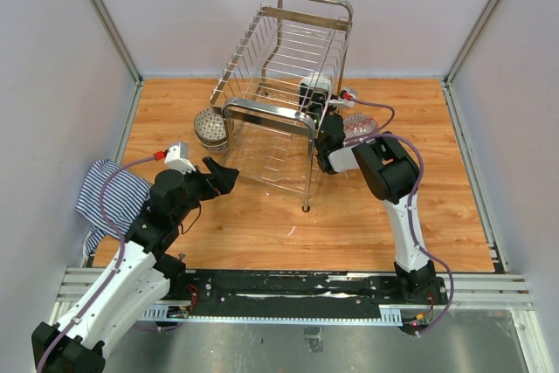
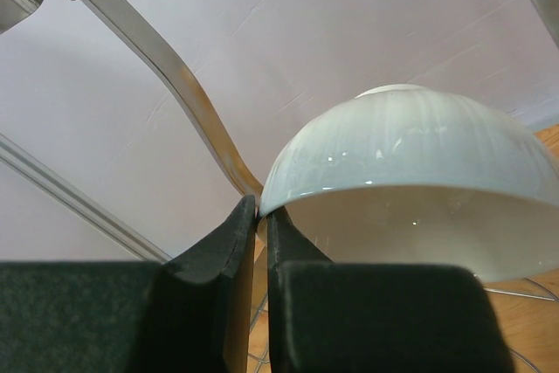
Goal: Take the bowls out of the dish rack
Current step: Pick up the bowl from the dish rack.
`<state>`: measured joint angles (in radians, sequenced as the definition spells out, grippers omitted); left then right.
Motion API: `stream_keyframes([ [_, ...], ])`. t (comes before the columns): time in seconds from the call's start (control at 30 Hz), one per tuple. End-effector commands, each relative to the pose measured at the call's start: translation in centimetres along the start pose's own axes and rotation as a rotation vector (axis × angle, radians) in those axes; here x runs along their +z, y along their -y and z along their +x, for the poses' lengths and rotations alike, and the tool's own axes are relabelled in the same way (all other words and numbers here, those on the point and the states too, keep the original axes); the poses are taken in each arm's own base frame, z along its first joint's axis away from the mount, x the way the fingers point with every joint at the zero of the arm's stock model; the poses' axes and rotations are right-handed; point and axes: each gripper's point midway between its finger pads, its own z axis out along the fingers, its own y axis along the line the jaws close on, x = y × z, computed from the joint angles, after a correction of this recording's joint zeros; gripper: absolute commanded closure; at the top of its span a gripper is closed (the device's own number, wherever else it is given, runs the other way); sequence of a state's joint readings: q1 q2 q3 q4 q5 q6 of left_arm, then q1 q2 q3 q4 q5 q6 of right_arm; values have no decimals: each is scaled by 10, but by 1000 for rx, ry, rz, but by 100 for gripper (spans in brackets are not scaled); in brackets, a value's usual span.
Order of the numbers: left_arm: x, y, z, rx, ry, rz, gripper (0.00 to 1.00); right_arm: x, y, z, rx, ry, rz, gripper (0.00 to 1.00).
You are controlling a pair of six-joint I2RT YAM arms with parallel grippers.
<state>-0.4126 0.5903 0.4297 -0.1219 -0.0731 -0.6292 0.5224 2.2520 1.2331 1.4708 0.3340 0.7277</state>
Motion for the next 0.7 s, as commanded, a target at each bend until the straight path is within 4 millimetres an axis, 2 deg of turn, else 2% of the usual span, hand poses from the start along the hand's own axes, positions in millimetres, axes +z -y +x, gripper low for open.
stream_keyframes([
  [0.0,-2,1,-10,-3,37,2,3,13,-43,-51,35,134,-125,99],
  [0.67,-11,5,-21,-3,63,-4,3,0,-72,-92,46,162,-169,99],
])
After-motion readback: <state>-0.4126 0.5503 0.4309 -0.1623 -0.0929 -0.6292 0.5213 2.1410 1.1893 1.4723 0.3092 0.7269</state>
